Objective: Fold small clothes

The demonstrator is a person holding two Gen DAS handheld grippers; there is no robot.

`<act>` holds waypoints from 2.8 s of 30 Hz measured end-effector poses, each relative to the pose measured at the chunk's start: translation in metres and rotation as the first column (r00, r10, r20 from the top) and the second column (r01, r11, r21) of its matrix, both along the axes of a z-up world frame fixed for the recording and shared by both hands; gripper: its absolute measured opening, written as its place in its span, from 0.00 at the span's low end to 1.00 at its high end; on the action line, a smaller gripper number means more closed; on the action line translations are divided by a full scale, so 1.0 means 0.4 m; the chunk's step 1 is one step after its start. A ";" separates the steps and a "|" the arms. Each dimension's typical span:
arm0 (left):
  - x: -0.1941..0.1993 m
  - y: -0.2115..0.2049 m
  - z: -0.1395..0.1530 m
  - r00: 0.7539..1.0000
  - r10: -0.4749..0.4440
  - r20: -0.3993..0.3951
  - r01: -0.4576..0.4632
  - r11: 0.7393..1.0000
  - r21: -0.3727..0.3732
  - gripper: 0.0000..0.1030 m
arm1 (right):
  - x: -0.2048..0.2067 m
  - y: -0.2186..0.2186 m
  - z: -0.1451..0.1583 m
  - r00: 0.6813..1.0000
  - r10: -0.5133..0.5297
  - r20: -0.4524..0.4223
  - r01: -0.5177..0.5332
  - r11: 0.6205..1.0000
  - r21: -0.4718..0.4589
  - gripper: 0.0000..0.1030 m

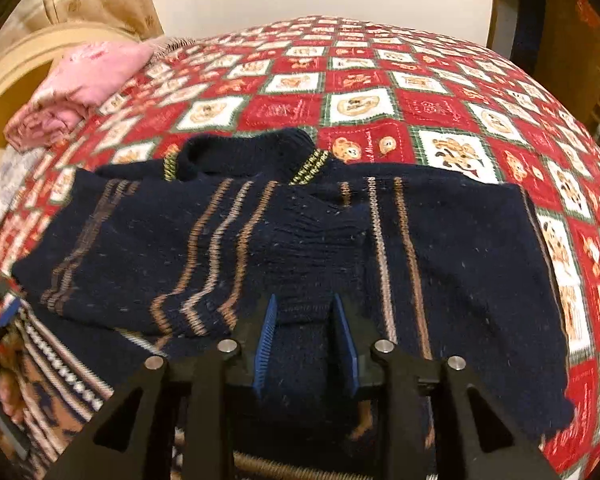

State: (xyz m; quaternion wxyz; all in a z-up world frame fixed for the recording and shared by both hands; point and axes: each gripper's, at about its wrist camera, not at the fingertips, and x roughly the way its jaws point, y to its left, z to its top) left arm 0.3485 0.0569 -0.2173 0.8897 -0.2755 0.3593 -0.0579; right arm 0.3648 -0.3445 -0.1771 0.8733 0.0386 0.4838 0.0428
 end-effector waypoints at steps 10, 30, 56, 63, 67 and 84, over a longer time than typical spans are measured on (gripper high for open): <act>-0.097 -0.005 0.020 0.998 -0.013 -0.054 0.013 1.000 0.001 1.00 | -0.120 -0.021 -0.022 1.000 0.028 -0.003 -0.028 0.999 -0.038 0.47; -0.133 -0.102 0.021 0.989 -0.036 -0.141 0.078 0.950 0.302 1.00 | -0.391 -0.016 -0.025 0.998 0.064 0.029 -0.061 0.993 -0.099 0.55; -0.364 -0.124 0.019 0.979 -0.145 -0.142 0.186 0.922 0.338 1.00 | -0.609 -0.023 -0.014 0.998 0.028 0.063 -0.020 0.993 -0.113 0.57; -0.468 -0.100 0.024 0.976 -0.173 -0.129 0.207 0.923 0.325 1.00 | -0.700 -0.019 -0.016 0.997 0.023 0.072 -0.015 0.993 -0.116 0.57; -0.530 -0.094 0.026 0.975 -0.190 -0.116 0.218 0.918 0.330 1.00 | -0.744 -0.029 -0.014 0.997 0.013 0.070 -0.007 0.995 -0.095 0.57; -0.677 -0.092 -0.002 0.958 -0.242 -0.151 0.279 0.904 0.324 0.94 | -0.918 -0.083 -0.015 0.998 -0.058 0.039 0.060 0.998 -0.033 0.57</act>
